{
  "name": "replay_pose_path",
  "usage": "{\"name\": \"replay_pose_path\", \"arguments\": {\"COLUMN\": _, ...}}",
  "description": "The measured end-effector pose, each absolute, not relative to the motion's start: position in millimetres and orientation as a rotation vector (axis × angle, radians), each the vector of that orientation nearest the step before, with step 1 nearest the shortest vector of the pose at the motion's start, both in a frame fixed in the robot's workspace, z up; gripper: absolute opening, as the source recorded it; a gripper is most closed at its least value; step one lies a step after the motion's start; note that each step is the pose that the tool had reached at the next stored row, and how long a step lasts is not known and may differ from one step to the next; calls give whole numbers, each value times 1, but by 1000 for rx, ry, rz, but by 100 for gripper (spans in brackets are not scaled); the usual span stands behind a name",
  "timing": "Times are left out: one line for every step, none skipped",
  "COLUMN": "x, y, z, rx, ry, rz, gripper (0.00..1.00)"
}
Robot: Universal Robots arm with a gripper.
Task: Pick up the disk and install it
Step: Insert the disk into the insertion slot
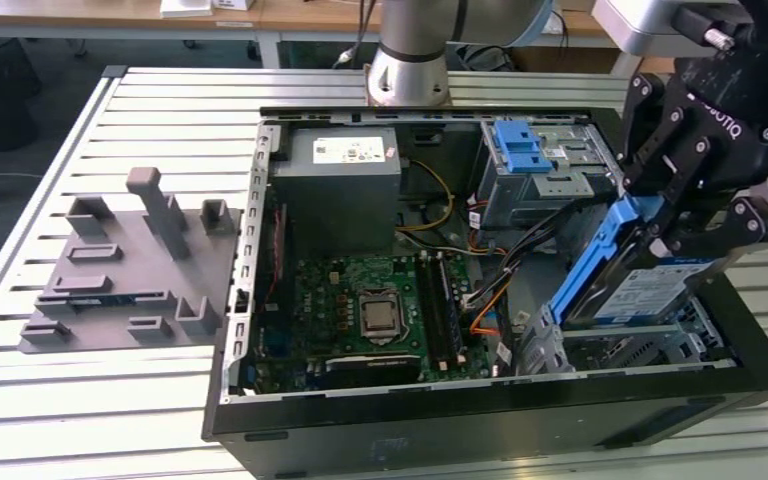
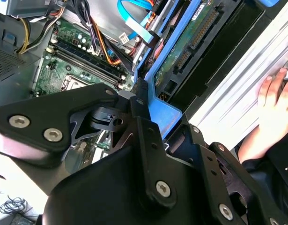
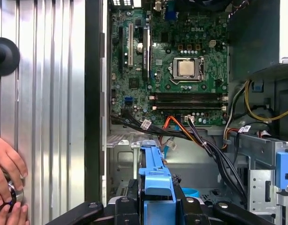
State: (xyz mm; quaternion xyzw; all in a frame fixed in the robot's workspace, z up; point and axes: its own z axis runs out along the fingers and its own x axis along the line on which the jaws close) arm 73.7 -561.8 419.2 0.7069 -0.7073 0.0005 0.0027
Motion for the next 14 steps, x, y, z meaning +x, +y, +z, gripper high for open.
{"name": "replay_pose_path", "arguments": {"x": 74, "y": -562, "z": 418, "rx": 2217, "ry": -2218, "rz": 2, "gripper": 36}}
{"name": "replay_pose_path", "arguments": {"x": 74, "y": -562, "z": 418, "rx": 2217, "ry": -2218, "rz": 2, "gripper": 36}}
{"name": "replay_pose_path", "arguments": {"x": 74, "y": -562, "z": 417, "rx": 2217, "ry": -2218, "rz": 2, "gripper": 36}}
{"name": "replay_pose_path", "arguments": {"x": 74, "y": -562, "z": 416, "rx": 2217, "ry": -2218, "rz": 2, "gripper": 36}}
{"name": "replay_pose_path", "arguments": {"x": 74, "y": -562, "z": 416, "rx": 2217, "ry": -2218, "rz": 2, "gripper": 36}}
{"name": "replay_pose_path", "arguments": {"x": 74, "y": -562, "z": 415, "rx": 2217, "ry": -2218, "rz": 2, "gripper": 36}}
{"name": "replay_pose_path", "arguments": {"x": 74, "y": -562, "z": 414, "rx": 2217, "ry": -2218, "rz": 2, "gripper": 36}}
{"name": "replay_pose_path", "arguments": {"x": 74, "y": -562, "z": 413, "rx": 2217, "ry": -2218, "rz": 2, "gripper": 36}}
{"name": "replay_pose_path", "arguments": {"x": 74, "y": -562, "z": 412, "rx": 2217, "ry": -2219, "rz": 2, "gripper": 36}}
{"name": "replay_pose_path", "arguments": {"x": 74, "y": -562, "z": 411, "rx": 2217, "ry": -2218, "rz": 2, "gripper": 36}}
{"name": "replay_pose_path", "arguments": {"x": 74, "y": -562, "z": 410, "rx": 2217, "ry": -2218, "rz": 2, "gripper": 36}}
{"name": "replay_pose_path", "arguments": {"x": 74, "y": -562, "z": 409, "rx": 2217, "ry": -2218, "rz": 2, "gripper": 36}}
{"name": "replay_pose_path", "arguments": {"x": 74, "y": -562, "z": 408, "rx": 2217, "ry": -2218, "rz": 2, "gripper": 36}}
{"name": "replay_pose_path", "arguments": {"x": 74, "y": -562, "z": 407, "rx": 2217, "ry": -2218, "rz": 2, "gripper": 36}}
